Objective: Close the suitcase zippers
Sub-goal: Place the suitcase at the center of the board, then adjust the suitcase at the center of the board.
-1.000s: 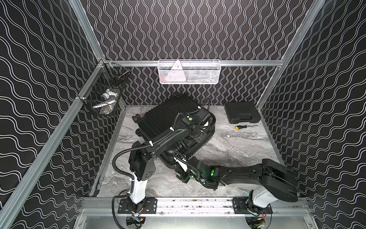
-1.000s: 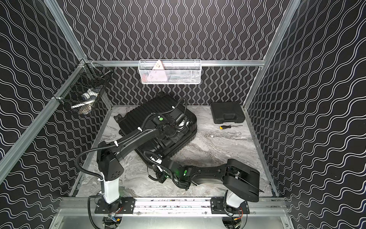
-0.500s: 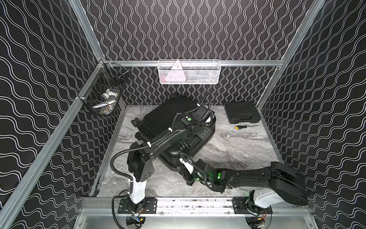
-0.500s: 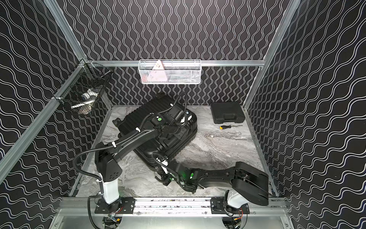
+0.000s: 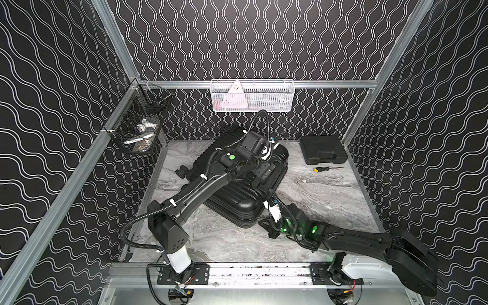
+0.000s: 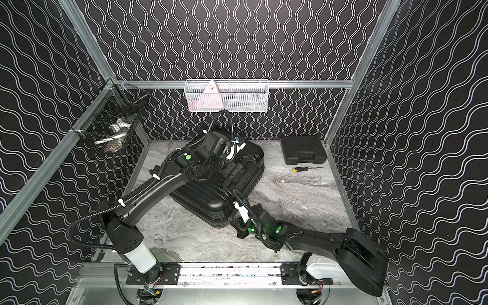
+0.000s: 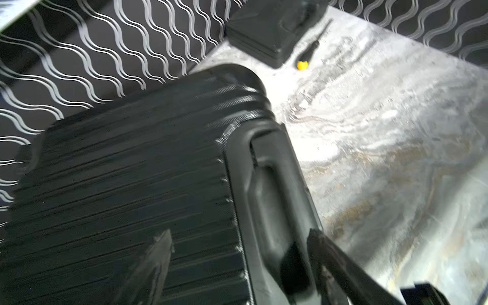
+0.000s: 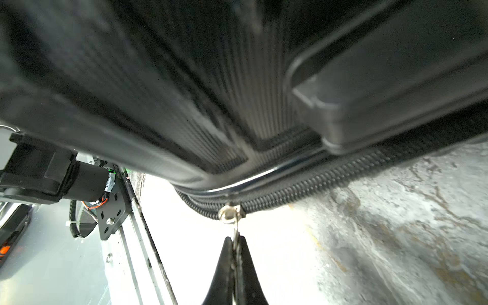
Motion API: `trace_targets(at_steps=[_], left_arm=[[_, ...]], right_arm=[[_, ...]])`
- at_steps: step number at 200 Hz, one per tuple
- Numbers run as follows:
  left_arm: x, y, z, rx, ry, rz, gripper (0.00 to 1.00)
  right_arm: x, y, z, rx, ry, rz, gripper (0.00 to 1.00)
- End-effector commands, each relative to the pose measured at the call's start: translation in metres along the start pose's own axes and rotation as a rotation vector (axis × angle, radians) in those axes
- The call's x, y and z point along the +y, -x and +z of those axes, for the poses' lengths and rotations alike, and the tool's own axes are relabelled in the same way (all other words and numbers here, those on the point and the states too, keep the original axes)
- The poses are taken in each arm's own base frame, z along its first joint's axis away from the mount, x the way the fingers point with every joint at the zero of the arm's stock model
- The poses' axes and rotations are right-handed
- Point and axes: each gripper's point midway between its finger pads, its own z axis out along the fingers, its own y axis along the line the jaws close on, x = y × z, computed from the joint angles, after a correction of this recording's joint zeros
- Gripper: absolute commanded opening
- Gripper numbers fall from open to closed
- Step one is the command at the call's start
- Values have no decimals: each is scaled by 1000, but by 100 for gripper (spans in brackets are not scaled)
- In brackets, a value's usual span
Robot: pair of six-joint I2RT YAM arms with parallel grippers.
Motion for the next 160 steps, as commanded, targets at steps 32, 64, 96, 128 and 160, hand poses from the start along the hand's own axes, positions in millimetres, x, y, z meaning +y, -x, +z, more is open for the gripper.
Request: trace_targets(at_steps=[32, 64, 96, 128, 160], left_arm=[[43, -43, -31, 78, 17, 6, 88], [53, -76, -57, 96, 20, 114, 90], [89, -90, -78, 49, 97, 48, 93], [147, -105, -84, 68, 199, -206, 91], [208, -139, -83, 133, 320, -522, 83]], right_arm=[[-11, -7, -3, 39, -54, 17, 0], [-26, 2, -14, 0, -71, 71, 0], [-47, 12, -29, -31, -121, 110, 0], [-67, 19, -42, -46, -176, 141, 0], [-79, 21, -48, -47, -182, 185, 0]])
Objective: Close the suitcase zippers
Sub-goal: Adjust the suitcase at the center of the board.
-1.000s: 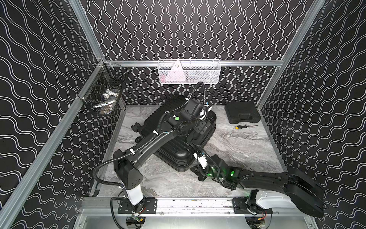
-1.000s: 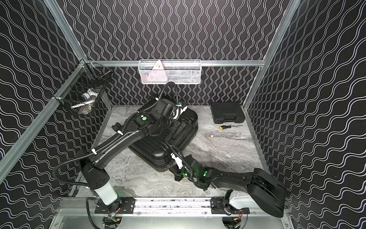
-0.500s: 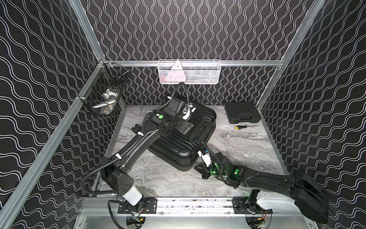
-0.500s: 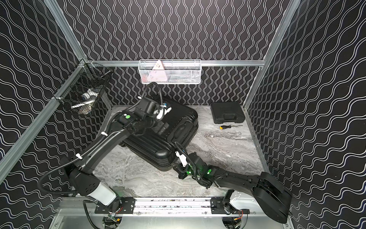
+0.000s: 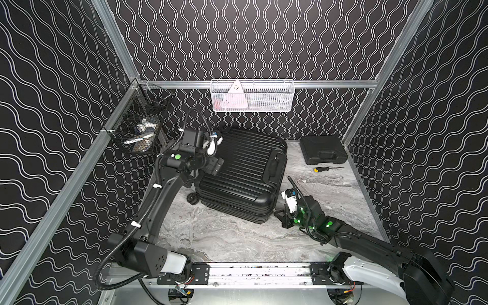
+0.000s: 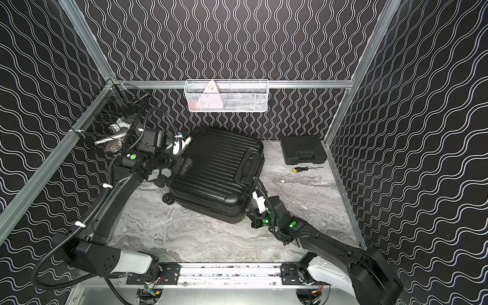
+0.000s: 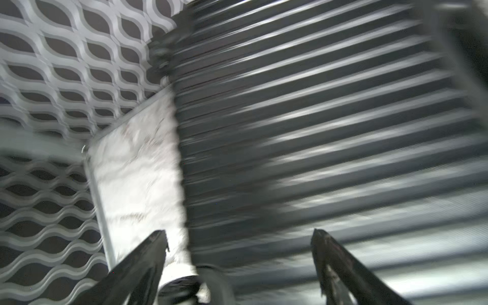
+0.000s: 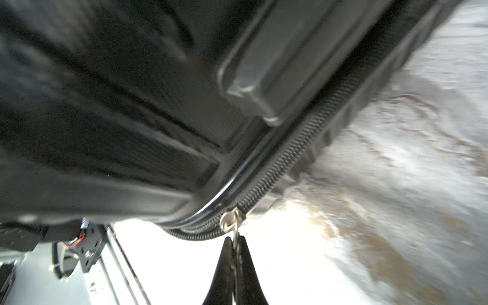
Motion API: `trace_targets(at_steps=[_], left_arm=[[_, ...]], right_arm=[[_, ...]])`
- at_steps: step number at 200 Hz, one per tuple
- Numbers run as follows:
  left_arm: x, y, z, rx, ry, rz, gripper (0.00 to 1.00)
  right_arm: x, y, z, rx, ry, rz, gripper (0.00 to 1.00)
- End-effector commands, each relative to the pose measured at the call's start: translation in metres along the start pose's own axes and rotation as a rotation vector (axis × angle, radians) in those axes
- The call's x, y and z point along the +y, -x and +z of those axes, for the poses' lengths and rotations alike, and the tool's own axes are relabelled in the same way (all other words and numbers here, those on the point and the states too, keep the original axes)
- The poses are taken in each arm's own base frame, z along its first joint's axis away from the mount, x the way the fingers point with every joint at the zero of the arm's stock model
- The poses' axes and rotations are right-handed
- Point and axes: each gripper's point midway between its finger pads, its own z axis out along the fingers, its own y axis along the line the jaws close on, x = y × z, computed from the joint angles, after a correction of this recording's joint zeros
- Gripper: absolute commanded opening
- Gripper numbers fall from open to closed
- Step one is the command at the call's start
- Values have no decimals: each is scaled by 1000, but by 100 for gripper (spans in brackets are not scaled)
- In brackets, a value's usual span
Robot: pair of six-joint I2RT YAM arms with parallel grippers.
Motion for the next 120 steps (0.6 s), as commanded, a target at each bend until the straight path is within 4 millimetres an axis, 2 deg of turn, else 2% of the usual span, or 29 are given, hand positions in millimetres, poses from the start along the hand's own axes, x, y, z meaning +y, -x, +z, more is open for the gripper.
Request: trace_targets(at_steps=[1, 12, 33, 58, 76, 92, 107, 120], left_arm=[[34, -7, 8, 43, 47, -243, 82], [50, -16, 9, 62, 29, -339, 78], [89, -38, 3, 35, 104, -468, 81], [108, -70, 4, 61, 141, -519, 84], [101, -74, 10, 75, 98, -487, 84], [87, -63, 7, 23, 14, -444, 82], [57, -39, -2, -76, -87, -324, 83], [18, -22, -9, -135, -137, -145, 84]], right_arm=[[-8, 1, -2, 11, -17, 16, 0], [-8, 1, -2, 15, -9, 23, 0], [-13, 3, -3, 18, -29, 26, 0], [-27, 12, -8, 6, -68, 41, 0], [-33, 20, -13, -8, -59, 55, 0], [-35, 24, -15, -3, -50, 65, 0], [-34, 22, -14, 14, -28, 70, 0], [-32, 19, -12, 31, -7, 71, 0]])
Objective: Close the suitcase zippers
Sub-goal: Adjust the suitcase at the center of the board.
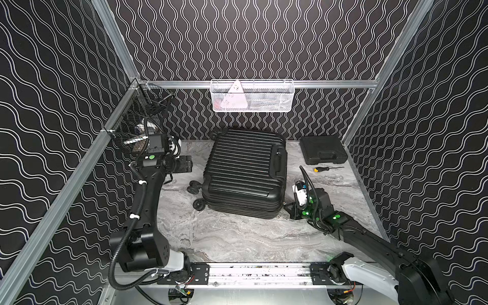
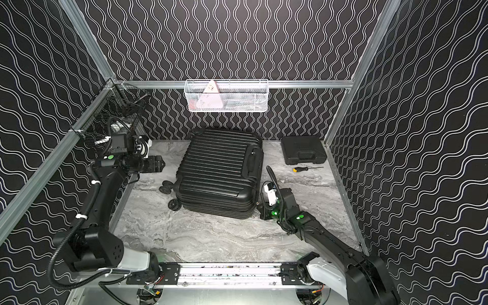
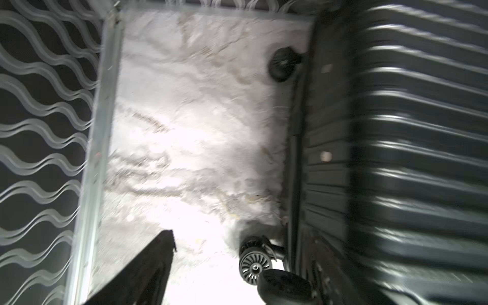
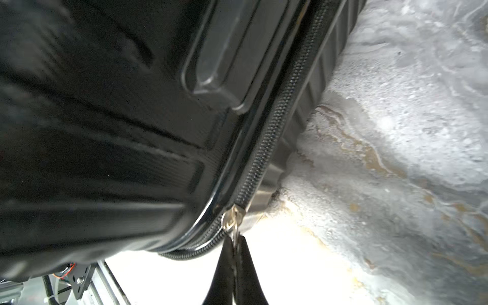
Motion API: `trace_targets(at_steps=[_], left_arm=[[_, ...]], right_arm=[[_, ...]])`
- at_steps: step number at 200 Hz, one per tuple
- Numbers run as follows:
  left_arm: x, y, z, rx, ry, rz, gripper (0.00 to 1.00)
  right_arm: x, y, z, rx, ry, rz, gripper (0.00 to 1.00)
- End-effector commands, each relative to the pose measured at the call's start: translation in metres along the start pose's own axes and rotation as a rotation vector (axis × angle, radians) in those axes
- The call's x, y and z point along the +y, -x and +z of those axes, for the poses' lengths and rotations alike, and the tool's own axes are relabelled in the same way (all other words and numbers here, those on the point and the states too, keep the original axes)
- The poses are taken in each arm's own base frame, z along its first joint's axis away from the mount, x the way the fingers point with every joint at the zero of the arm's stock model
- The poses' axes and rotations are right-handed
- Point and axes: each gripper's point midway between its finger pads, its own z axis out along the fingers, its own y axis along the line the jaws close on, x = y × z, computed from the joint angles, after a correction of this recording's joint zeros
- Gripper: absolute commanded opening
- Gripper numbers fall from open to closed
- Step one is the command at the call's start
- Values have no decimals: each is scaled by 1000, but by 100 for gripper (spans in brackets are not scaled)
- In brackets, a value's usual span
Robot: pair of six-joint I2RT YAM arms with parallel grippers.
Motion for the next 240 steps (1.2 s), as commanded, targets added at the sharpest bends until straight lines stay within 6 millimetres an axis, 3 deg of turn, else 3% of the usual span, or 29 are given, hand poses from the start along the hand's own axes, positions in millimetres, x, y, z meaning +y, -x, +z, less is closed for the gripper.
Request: trace_targets(at_steps=[1, 17, 49, 61, 80, 90, 152, 208, 240], left_arm=[[-70, 17, -15, -140, -188, 283, 84], [-123, 5, -23, -186, -280, 513, 83], [-204, -22, -48, -273, -533, 855, 81], [-237, -43, -57, -305, -612, 1042, 83], [-275, -73, -58, -351, -669, 1296, 87], [-288, -79, -53, -367, -655, 1371, 89], [-350, -104, -19, -385, -522, 1660, 88], [-359, -84, 17, -404, -256, 1679, 87], [-365, -59, 15, -475, -150, 1609, 86]], right_arm=[[8, -3, 2, 30, 53, -21, 0], [10, -7, 4, 45, 73, -20, 0], [12, -11, 6, 62, 96, -12, 0], [13, -12, 6, 66, 101, -15, 0], [15, -12, 6, 66, 113, -16, 0], [17, -12, 5, 69, 122, -17, 0], [21, -20, 0, 93, 146, -4, 0], [34, -22, -11, 99, 209, -3, 0], [48, -26, -17, 110, 293, 15, 0]])
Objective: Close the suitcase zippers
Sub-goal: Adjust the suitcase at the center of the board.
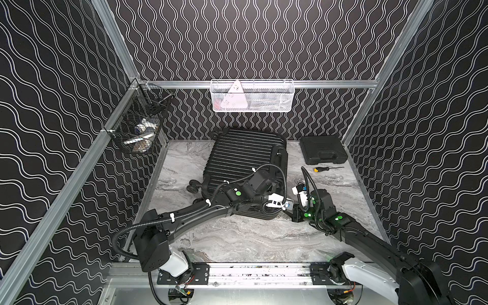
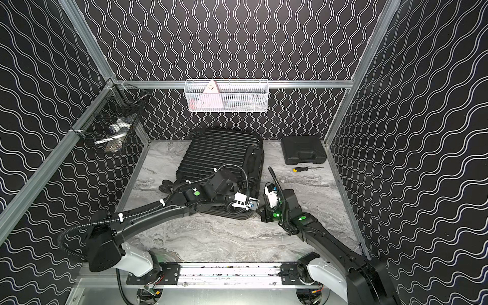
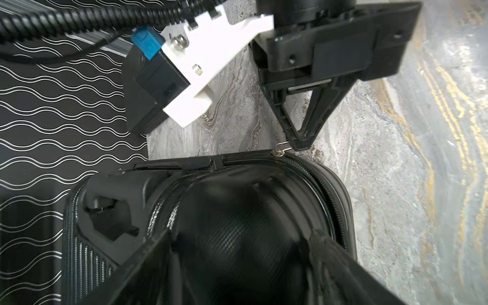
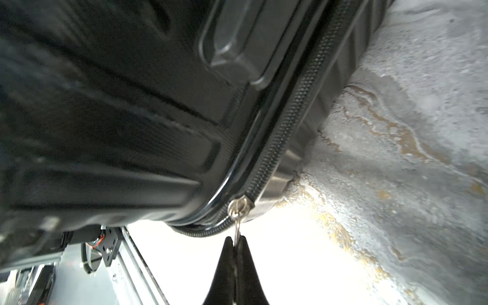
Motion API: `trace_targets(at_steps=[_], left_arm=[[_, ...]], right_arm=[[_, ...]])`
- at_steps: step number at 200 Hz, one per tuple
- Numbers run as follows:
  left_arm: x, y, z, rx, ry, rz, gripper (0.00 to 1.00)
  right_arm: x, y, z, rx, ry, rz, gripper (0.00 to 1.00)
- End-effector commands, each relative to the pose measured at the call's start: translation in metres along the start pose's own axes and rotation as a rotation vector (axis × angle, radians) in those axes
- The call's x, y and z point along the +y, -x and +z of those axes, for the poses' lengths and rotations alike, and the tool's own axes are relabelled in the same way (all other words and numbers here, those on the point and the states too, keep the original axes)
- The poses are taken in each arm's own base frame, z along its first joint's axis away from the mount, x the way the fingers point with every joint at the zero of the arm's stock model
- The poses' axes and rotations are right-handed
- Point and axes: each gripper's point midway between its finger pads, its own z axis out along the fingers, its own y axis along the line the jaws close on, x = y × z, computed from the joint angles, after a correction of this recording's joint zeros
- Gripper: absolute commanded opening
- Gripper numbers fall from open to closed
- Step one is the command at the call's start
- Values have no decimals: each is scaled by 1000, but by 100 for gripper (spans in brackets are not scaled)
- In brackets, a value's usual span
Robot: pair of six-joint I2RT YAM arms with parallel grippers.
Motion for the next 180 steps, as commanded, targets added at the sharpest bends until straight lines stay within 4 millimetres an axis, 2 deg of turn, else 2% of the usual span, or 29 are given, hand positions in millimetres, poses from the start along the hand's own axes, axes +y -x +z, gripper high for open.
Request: trace_targets(at_steps=[1, 56, 101, 137, 159, 180], left_arm=[[61, -14, -5, 123, 285, -19, 86], [83, -12, -8, 127, 409, -35, 86], [82, -8, -3, 102, 397, -56, 86], [79, -11, 6, 116, 389, -53, 85], [83, -2, -4, 74, 371, -129, 86], [90, 17, -31, -36, 353, -250, 88]], right_arm=[[34, -12, -5, 64, 190, -4, 0], [52, -21, -12, 87, 270, -28, 0], [63, -23, 1, 98, 308, -23, 0], [83, -25, 11, 95, 324, -69, 0], [73, -25, 16, 78, 260, -49, 0], [57, -22, 18, 50, 174, -41, 0]])
